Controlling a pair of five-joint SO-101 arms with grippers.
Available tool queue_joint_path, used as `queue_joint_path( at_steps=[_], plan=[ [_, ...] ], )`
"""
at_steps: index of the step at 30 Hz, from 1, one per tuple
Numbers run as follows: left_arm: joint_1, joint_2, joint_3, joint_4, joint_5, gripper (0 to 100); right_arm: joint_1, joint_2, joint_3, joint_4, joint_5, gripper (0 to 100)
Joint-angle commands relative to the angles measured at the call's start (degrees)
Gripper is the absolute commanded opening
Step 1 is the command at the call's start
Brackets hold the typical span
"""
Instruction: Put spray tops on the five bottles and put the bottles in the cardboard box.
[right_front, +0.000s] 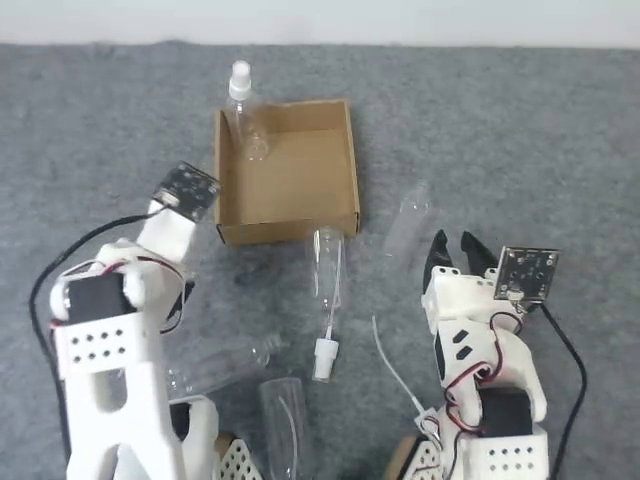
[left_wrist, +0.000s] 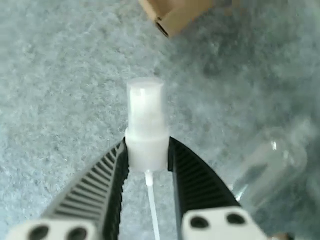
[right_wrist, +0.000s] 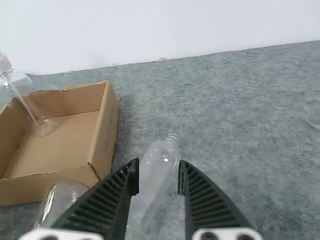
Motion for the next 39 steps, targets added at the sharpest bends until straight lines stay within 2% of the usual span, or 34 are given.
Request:
queue_joint_path(
  at_steps=[1,5,9,16,24,33,39],
  plan=[
    [0.44,-5.1,-1.54,-3.69,9.14,1,-1.19,-1.19,-2.2,-1.45,-0.62,8.0],
    [1.32,-6.59,-1.27,-3.6,14.51,1,-2.68,-0.66,-2.46,-1.27,-0.18,8.4],
    [2.55,-6.95,2.07,-4.22,19.87,1,-4.62,-0.57,-2.64,-1.1,5.1,8.5],
    [3.16,-7.03,5.32,-8.97,34.99,1,-4.62,-0.48,-3.25,-0.92,5.63,8.5],
    [3.08,-7.12,4.62,-13.54,45.71,1,-4.44,0.57,-3.34,-0.92,8.79,8.5],
    [3.08,-7.12,3.3,-15.82,55.65,1,-1.8,18.24,-11.69,-1.01,9.32,8.5],
    [3.08,-7.12,4.7,-17.32,58.46,1,1.27,33.36,-18.9,-0.92,9.05,8.5]
  ],
)
